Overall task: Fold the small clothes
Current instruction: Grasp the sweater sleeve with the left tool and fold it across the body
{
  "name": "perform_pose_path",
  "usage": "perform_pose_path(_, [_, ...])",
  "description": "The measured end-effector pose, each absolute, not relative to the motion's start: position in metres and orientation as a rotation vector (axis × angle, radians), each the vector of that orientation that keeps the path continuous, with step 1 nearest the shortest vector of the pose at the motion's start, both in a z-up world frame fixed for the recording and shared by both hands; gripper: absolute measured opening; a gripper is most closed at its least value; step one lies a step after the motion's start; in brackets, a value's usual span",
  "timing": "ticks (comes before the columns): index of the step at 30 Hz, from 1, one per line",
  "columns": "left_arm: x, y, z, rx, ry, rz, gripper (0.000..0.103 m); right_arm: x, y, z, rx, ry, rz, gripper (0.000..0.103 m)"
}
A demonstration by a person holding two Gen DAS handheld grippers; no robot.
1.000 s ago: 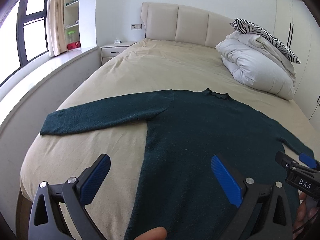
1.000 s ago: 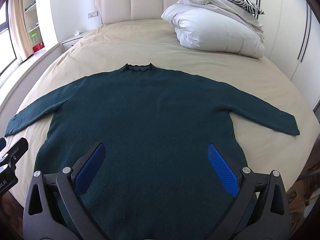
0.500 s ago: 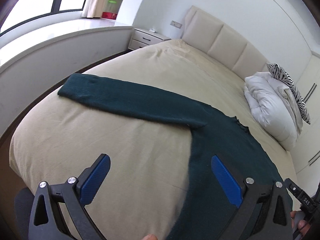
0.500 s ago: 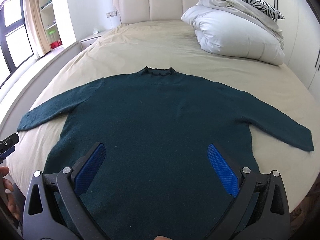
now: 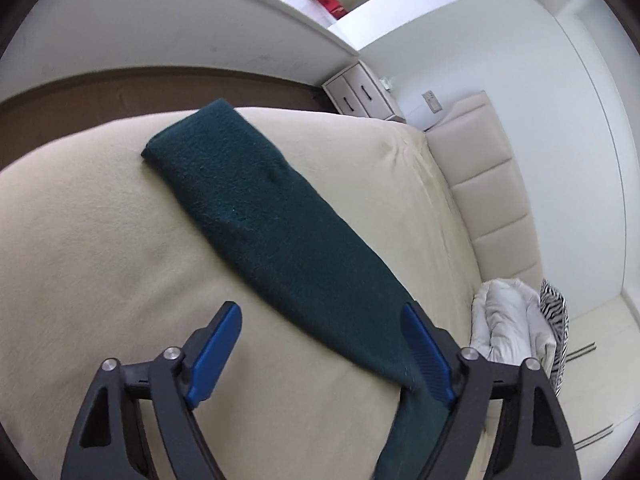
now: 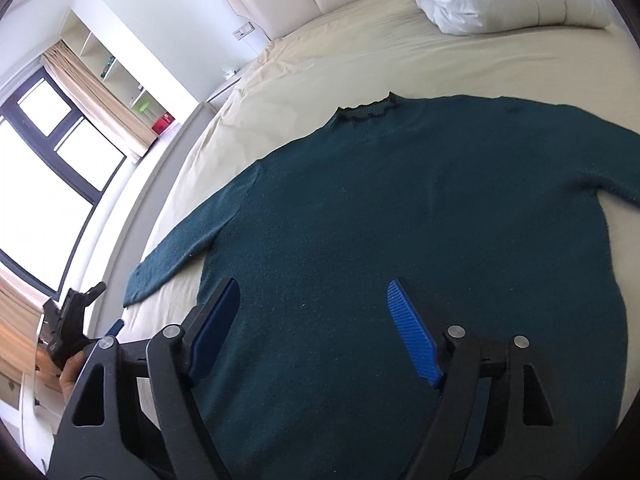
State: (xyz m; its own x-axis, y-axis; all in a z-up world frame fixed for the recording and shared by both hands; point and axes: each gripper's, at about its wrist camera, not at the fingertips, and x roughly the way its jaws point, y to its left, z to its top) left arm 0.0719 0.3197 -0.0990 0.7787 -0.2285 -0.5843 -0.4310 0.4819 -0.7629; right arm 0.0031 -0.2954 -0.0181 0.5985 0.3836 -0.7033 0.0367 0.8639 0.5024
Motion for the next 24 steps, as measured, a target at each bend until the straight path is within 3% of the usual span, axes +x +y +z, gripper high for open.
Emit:
perform_pose_path(10, [0.094,0.368,-0.129,-1.299,0.573,0.293,0.069,0.027,-0.283,-0.039,0.548,0.934,0.237,0.068])
perform_pose_path(12, [0.103,0.374,-0.129,-1.286,0.585,0.330,0.049,0.028,-0.284,-0.043,0.558,0.936,0.229,0.067])
perform_pose_path(14, [0.115,0.374,-0.123,-1.260,0.621,0.345,0.019,0.028,-0.284,-0.045,0.558,0.937,0.228,0.065])
perform_pose_path(15, [0.120,0.369,-0.115,-1.219,0.632,0.342,0.011,0.028,-0.284,-0.046,0.556,0.936,0.228,0.064])
perform_pose_path(19, [0.148,0.313,-0.058,-0.923,0.643,0.221,0.009,0.022,-0.293,-0.049,0.554,0.931,0.218,0.057])
perform_pose_path(24, [0.172,0.160,-0.005,-0.454,0.670,-0.022,0.008,0.013,-0.320,-0.058,0.609,0.920,0.165,0.055])
